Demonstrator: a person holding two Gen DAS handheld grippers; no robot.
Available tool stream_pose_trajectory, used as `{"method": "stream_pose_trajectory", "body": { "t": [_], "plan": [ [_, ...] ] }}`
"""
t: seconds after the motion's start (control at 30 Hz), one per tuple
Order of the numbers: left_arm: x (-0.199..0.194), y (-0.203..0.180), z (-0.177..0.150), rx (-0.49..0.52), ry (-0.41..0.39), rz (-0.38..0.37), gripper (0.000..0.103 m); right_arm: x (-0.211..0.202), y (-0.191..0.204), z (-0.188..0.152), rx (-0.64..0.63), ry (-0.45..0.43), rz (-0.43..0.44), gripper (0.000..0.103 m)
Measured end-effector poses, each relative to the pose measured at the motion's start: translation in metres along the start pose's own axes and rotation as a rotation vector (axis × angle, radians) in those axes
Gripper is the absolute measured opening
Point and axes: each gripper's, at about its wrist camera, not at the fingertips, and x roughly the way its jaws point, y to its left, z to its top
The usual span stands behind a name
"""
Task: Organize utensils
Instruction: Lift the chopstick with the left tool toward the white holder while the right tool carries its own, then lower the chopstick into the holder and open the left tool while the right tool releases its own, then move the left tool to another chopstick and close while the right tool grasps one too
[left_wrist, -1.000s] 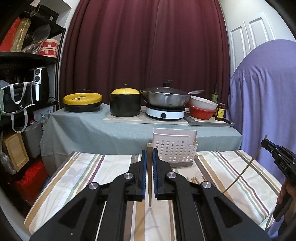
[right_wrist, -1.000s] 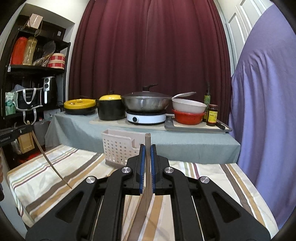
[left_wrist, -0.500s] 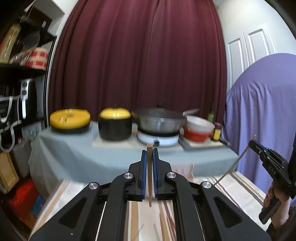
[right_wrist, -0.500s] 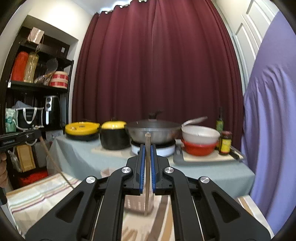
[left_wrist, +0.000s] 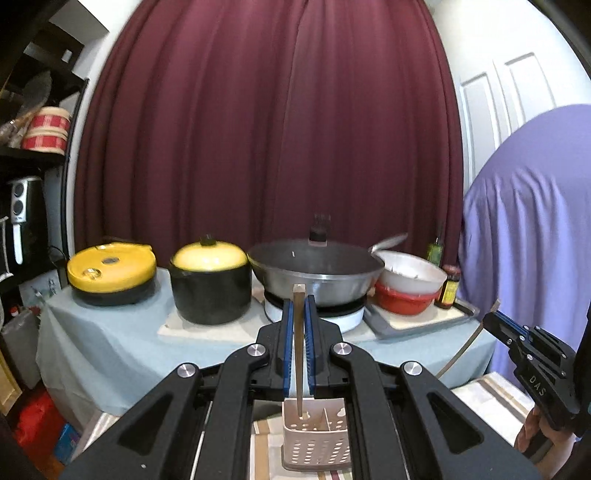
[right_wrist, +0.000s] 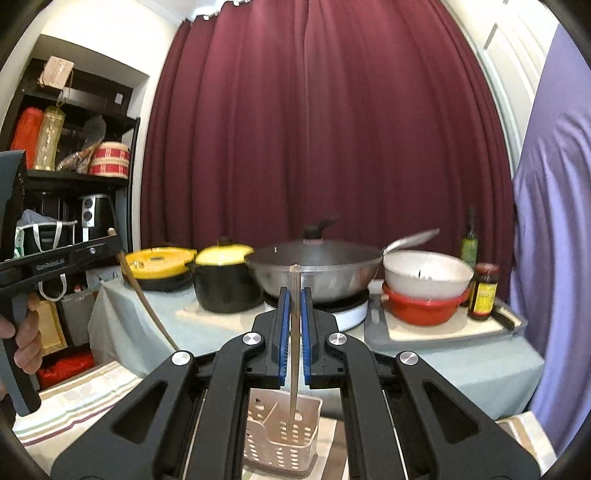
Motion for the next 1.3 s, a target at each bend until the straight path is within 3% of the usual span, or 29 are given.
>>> {"method": "stream_pose_trajectory", "body": {
  "t": [0.37,0.43,0.5,0.73,0.97,1.3],
  "plan": [
    [0.042,-0.003,-0.041,-0.006,0.13,-0.007,0.008,0.039,-0.003,-0.046,0.035,0.14,0.007,0.009],
    [0.042,-0.003,-0.044,-0.006,0.138,-0.002,0.02,0.036,0.0,-0.048,0.025,0.138,-0.011,0.029],
    [0.04,-0.002,-0.045,-0.012,0.135,0.007,0.043,0.028,0.003,-0.046,0.016,0.12,-0.029,0.043],
    [0.007,0.002,-0.049,-0.021,0.107,0.023,0.058,-0.009,0.006,-0.037,-0.017,0.087,-0.08,0.055],
    [-0.037,0.0,-0.077,-0.022,0.128,0.041,0.061,-0.068,0.013,-0.051,-0.035,0.089,-0.119,0.055],
    [-0.087,-0.01,-0.154,0.004,0.223,0.116,0.061,-0.144,0.024,-0.143,0.004,0.251,-0.124,0.053]
  ]
}}
